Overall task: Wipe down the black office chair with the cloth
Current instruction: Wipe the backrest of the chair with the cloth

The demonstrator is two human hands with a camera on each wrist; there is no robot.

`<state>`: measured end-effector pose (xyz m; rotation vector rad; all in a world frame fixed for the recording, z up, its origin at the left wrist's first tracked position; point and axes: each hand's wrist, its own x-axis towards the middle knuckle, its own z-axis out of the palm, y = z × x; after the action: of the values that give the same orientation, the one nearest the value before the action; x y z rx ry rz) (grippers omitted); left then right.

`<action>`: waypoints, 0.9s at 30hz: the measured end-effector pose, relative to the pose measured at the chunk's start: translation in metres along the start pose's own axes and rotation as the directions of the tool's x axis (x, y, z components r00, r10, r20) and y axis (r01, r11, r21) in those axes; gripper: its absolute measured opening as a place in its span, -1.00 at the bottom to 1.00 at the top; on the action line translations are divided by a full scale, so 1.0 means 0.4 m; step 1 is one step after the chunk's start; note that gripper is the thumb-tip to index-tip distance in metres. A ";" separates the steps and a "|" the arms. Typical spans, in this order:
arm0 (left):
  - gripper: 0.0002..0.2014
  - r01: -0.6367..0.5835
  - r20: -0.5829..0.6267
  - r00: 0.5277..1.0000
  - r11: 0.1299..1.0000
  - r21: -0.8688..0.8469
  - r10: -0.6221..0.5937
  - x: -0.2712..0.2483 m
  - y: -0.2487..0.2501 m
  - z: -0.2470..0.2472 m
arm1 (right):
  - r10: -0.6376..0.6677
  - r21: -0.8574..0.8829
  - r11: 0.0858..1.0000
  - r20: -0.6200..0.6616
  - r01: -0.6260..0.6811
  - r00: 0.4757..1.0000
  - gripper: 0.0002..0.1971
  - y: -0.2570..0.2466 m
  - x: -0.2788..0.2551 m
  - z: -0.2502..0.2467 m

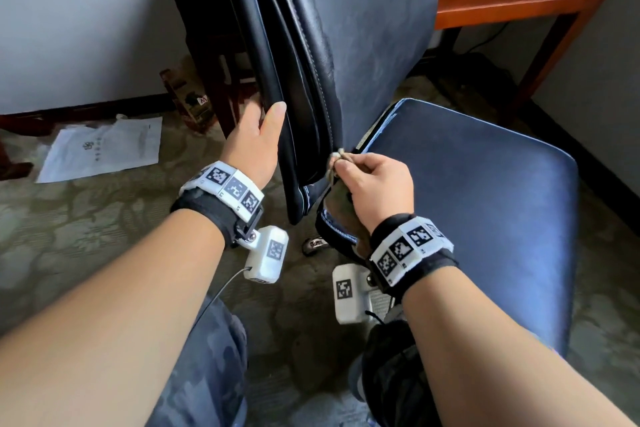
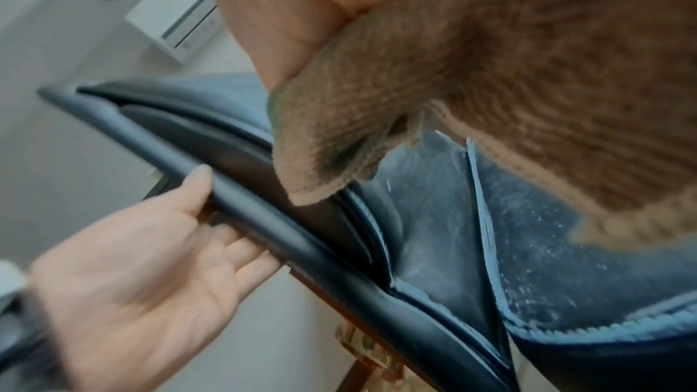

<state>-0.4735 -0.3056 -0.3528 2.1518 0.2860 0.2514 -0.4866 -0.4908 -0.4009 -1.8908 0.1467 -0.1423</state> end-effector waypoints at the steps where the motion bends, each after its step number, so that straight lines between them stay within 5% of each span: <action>1: -0.67 0.002 0.022 1.000 1.000 0.016 -0.002 -0.002 -0.021 0.010 | -0.005 -0.034 0.999 0.020 0.005 1.000 -0.90 0.003 -0.002 0.015; 4: -0.77 -0.012 0.050 0.999 1.000 0.009 0.011 0.003 -0.063 0.032 | 0.022 -0.080 0.997 -0.003 -0.022 1.000 -0.87 0.012 0.006 0.040; 7: -0.57 0.016 0.028 0.999 1.000 -0.004 -0.016 0.027 -0.092 0.045 | 0.053 -0.120 0.991 -0.020 -0.055 0.998 -0.86 0.028 0.022 0.064; 12: -0.49 0.021 0.069 0.997 1.000 0.000 -0.021 0.046 -0.142 0.060 | 0.109 -0.181 0.978 -0.006 -0.108 0.994 -0.85 0.065 0.027 0.096; 20: -0.67 0.010 0.024 1.000 0.999 -0.040 -0.009 0.062 -0.158 0.077 | 0.028 -0.042 0.999 -0.111 -0.033 0.993 -0.90 0.011 0.021 0.071; 27: -0.64 -0.002 0.021 1.000 0.998 -0.068 0.004 0.074 -0.170 0.079 | 0.128 -0.074 0.988 -0.078 -0.133 0.989 -0.88 0.036 0.044 0.120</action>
<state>-0.4437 -0.2840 -0.4246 2.0868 0.2585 0.2366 -0.4615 -0.4535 -0.4293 -1.9496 0.3295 -0.1174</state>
